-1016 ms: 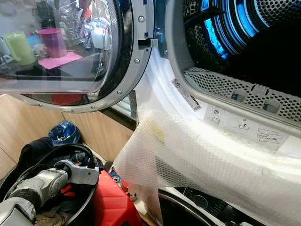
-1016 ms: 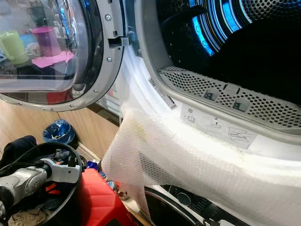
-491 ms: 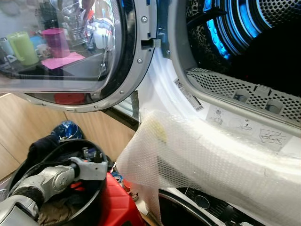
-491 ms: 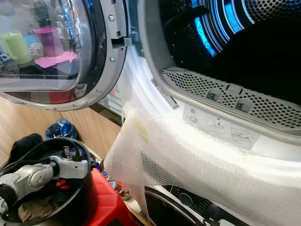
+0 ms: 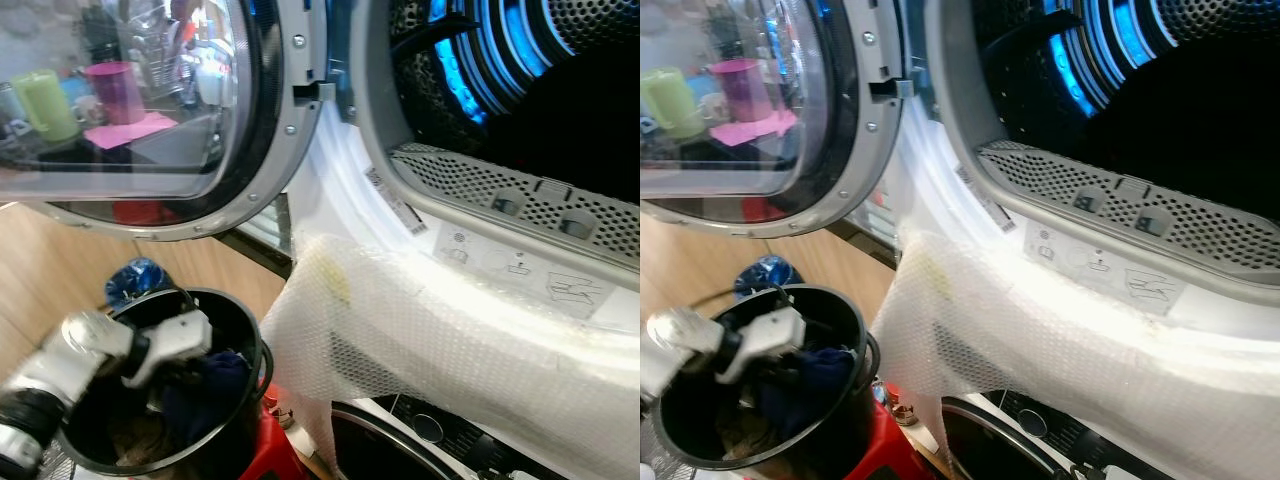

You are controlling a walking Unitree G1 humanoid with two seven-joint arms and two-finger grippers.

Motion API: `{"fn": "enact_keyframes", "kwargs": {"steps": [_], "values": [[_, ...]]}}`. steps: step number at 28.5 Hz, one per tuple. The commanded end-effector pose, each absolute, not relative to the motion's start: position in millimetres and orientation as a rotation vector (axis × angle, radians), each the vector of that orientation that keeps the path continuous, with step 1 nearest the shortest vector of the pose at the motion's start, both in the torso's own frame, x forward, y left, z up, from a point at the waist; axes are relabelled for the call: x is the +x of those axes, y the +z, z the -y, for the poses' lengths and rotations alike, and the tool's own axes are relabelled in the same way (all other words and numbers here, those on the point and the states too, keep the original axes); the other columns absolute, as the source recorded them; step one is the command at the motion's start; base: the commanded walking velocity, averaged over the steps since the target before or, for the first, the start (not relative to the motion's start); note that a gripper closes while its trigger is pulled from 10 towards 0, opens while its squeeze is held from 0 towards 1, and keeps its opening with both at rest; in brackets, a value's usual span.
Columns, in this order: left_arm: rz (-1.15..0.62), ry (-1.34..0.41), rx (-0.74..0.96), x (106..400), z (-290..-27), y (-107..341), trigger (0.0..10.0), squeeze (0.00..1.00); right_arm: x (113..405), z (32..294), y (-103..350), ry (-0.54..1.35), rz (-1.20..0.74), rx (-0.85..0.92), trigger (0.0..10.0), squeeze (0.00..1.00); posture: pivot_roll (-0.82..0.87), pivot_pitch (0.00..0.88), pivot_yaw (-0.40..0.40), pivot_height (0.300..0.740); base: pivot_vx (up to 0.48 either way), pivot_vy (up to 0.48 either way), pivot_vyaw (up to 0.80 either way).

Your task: Clothes washing

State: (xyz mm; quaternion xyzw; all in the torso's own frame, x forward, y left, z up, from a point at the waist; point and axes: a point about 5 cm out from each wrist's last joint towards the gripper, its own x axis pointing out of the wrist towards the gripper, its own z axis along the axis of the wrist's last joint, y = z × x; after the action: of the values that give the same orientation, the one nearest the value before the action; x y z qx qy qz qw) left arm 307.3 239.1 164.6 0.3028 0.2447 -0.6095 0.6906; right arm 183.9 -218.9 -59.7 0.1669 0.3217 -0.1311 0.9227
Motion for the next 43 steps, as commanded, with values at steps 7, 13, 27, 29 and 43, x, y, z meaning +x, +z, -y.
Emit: {"fn": "enact_keyframes", "kwargs": {"steps": [7,13,27,29,43], "values": [[-0.285,-1.571,0.391,301.2,-208.4,238.1,0.0,0.0,182.2,213.2,-62.6,-0.256,-0.676,0.367,10.0,0.0,0.01,0.05,0.069,0.74,0.0,0.0,0.0],[0.011,-1.623,0.149,312.6,-165.5,276.2,0.0,0.0,185.1,211.1,-62.7,-0.248,-0.679,0.367,10.0,0.0,0.02,0.045,0.073,0.74,0.0,0.0,0.0],[-0.011,-1.92,-0.123,291.4,-76.6,244.6,0.0,0.0,182.8,209.6,-64.4,-0.271,-0.671,0.371,10.0,0.0,-0.04,0.03,0.118,0.74,0.0,0.0,0.0],[-0.045,-1.917,-0.111,291.0,-78.9,236.5,0.0,0.0,179.3,210.8,-65.3,-0.28,-0.67,0.372,10.0,0.0,-0.05,0.028,0.121,0.74,0.0,0.0,0.0],[-0.164,-1.633,0.061,307.8,-100.7,191.0,0.0,0.0,124.7,241.0,-71.6,-0.219,-0.742,0.115,10.0,0.0,-0.06,0.013,0.109,0.74,0.0,0.0,0.0]]}}
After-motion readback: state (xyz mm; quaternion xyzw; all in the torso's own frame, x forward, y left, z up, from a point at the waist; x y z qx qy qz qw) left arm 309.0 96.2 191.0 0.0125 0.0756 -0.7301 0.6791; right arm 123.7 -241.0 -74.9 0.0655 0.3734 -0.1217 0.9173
